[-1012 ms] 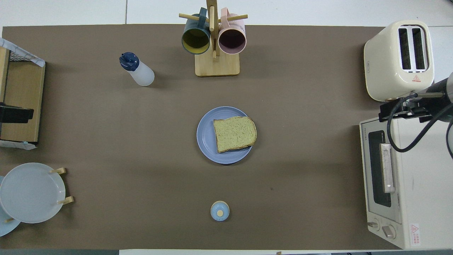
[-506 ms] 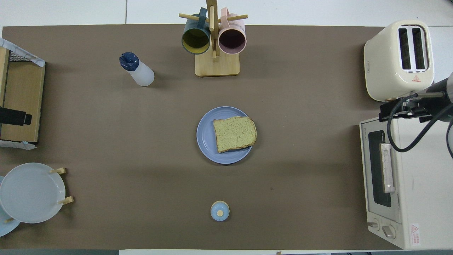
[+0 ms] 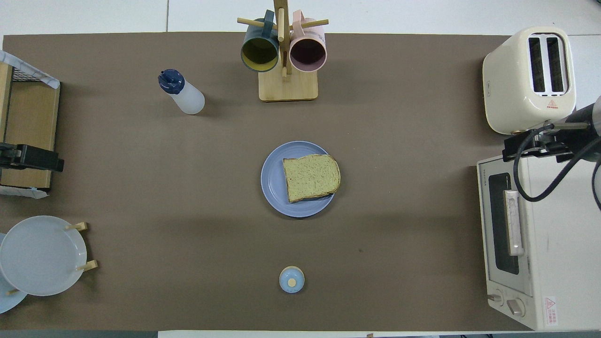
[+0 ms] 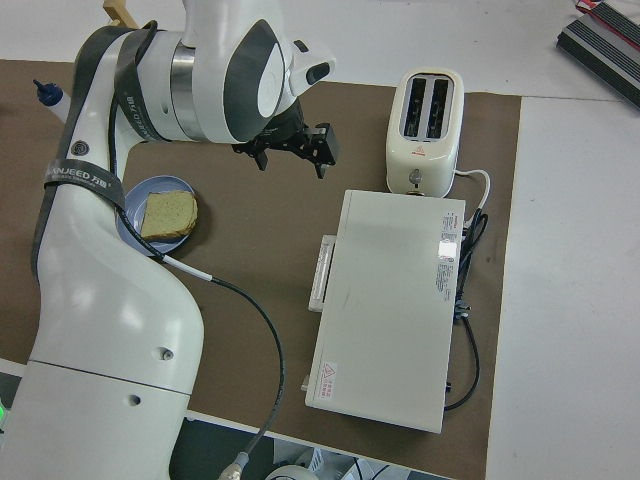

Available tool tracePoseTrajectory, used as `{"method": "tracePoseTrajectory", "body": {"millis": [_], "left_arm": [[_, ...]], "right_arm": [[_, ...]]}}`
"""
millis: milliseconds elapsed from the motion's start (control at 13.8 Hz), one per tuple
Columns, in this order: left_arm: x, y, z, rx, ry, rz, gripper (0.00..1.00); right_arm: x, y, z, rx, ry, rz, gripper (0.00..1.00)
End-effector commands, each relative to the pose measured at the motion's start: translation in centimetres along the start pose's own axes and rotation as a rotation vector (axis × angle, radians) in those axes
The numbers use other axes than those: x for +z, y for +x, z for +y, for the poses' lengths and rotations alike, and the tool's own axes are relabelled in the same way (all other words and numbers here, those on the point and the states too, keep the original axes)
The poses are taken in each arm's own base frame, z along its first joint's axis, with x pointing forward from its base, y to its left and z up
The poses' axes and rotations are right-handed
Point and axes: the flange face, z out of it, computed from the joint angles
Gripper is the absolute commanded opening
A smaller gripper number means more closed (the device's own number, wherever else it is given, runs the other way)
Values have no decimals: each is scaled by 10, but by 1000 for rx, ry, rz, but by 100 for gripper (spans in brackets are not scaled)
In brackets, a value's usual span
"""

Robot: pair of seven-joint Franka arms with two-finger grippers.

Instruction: Put bread on plate and add seasoning

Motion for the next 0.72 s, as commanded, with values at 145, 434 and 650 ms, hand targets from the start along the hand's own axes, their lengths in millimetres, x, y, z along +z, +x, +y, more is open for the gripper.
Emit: {"method": "tracePoseTrajectory", "body": {"millis": [145, 434, 650], "left_arm": [[-21, -8, 0, -35, -10, -21, 100], [-19, -7, 2, -50, -6, -25, 100], [-17, -6, 0, -60, -7, -28, 100]], "right_arm": [[0, -4, 3, 18, 20, 2, 100], [0, -4, 2, 16, 20, 2, 100], [0, -4, 3, 18, 20, 2, 100]]}}
